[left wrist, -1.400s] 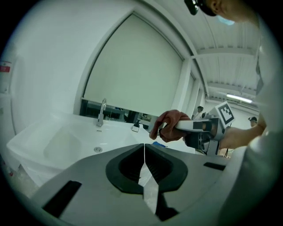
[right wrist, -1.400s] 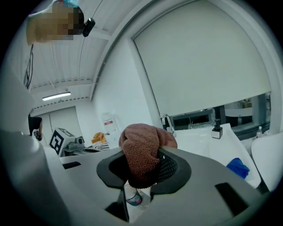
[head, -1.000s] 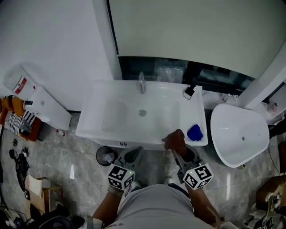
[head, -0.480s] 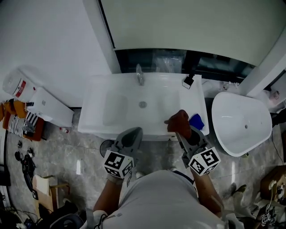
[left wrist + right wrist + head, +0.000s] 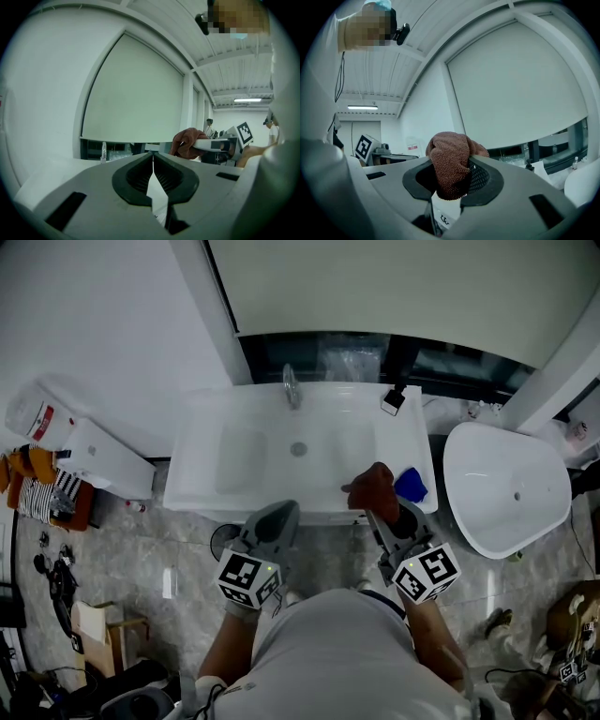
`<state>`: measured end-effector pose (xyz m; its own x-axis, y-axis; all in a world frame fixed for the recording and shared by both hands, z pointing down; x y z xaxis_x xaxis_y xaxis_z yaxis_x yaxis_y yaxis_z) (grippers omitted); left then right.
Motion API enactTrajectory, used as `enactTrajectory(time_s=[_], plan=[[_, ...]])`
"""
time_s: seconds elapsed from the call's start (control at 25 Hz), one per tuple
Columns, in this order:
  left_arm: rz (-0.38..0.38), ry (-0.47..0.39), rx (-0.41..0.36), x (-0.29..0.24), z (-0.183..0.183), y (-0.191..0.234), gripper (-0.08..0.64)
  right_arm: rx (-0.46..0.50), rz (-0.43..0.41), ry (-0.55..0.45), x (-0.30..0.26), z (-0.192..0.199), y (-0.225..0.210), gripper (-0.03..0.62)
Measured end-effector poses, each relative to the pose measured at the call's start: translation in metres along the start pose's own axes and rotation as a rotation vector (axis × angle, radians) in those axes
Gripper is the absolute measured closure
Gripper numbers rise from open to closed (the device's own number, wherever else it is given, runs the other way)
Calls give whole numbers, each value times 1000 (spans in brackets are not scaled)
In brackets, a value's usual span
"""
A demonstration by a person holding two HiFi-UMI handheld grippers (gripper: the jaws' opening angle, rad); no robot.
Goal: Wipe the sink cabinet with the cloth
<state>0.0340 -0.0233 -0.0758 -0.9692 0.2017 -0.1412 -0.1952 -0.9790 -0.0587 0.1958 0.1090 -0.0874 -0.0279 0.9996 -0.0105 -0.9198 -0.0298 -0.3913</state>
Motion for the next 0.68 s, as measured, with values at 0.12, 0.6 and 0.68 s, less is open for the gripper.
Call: enactTrajectory(time_s=[0.12,0.6,0.68], plan=[[-5,1,1,3,-1,-1,548,4,4,4,1,-1,2,486],[-13,-3,15,10,3,-4,548,-15,4,8,6,5,2,486],[-13,-3,18,12,2,-5,548,-12,6,13,7,6,4,485]])
Point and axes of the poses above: the fingertips, and each gripper's own axes: x backward along the fingers, y to its left, z out of its underside, the point moved 5 cm from there along x, backward along the fingers, and after that the axes turned 12 degrees about -x, right-handed, at the moved point
